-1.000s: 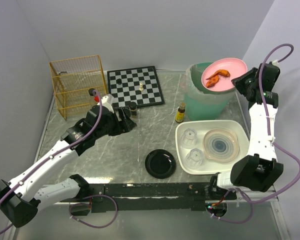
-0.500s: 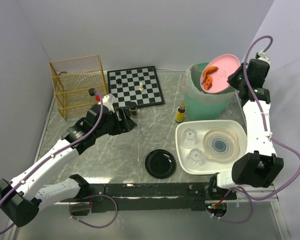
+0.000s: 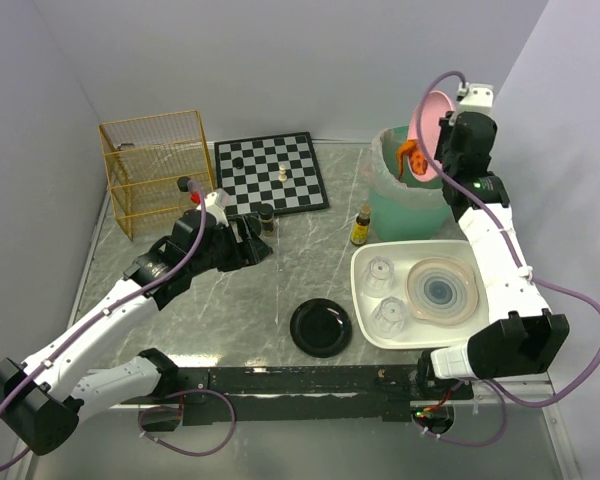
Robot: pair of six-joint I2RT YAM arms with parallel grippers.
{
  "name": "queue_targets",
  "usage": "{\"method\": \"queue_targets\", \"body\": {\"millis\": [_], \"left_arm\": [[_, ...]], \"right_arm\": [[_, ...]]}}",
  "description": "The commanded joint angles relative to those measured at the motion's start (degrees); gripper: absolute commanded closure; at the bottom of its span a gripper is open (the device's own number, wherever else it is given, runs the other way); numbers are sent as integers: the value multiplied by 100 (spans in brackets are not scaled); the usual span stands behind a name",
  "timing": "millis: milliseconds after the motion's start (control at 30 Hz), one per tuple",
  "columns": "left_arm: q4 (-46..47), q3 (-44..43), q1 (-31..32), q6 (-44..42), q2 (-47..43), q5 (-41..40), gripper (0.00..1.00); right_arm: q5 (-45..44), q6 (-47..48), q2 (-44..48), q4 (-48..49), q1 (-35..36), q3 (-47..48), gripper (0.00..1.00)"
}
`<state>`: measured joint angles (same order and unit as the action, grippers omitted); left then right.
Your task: Clear the kitchen counter
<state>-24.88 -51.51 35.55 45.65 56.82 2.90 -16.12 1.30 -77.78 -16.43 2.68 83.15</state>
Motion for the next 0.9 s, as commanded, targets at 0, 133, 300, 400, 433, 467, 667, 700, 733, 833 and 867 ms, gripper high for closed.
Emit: {"method": "queue_targets", "body": {"millis": [0,133,300,400,433,467,667,700,733,833,867], "left_arm": [[265,53,-39,-91,-48,176,25],[317,44,-39,-74,22,247,25],[300,62,-39,-65,5,220,25],[300,88,-39,-65,-4,220,25],[300,97,-39,-56,5,229,25],[317,106,-39,-56,5,229,25],[353,106,-48,-56,40,264,25],[361,106,-48,-56,49,273,26],[370,114,-48,-56,49,282,26],[405,132,-57,-56,58,317,26],[414,123,-48,-56,66,326,26]], "right_arm": [[-988,1204,211,1027,478,87,100],[-1534,1697,149,1378,821,34,100],[-1771,1944,96,1510,971,52,100],[-2078,2067,70,1590,1015,87,100],[-2132,2093,61,1572,1015,104,100],[-2167,2154,52,1590,1024,113,100],[-2326,1271,218,775,1033,446,100],[-2230,946,332,451,1024,517,100],[-2037,533,507,186,1042,544,100],[-1405,-652,1245,-439,1033,325,100],[-1229,-979,1509,-588,1033,176,100]]}}
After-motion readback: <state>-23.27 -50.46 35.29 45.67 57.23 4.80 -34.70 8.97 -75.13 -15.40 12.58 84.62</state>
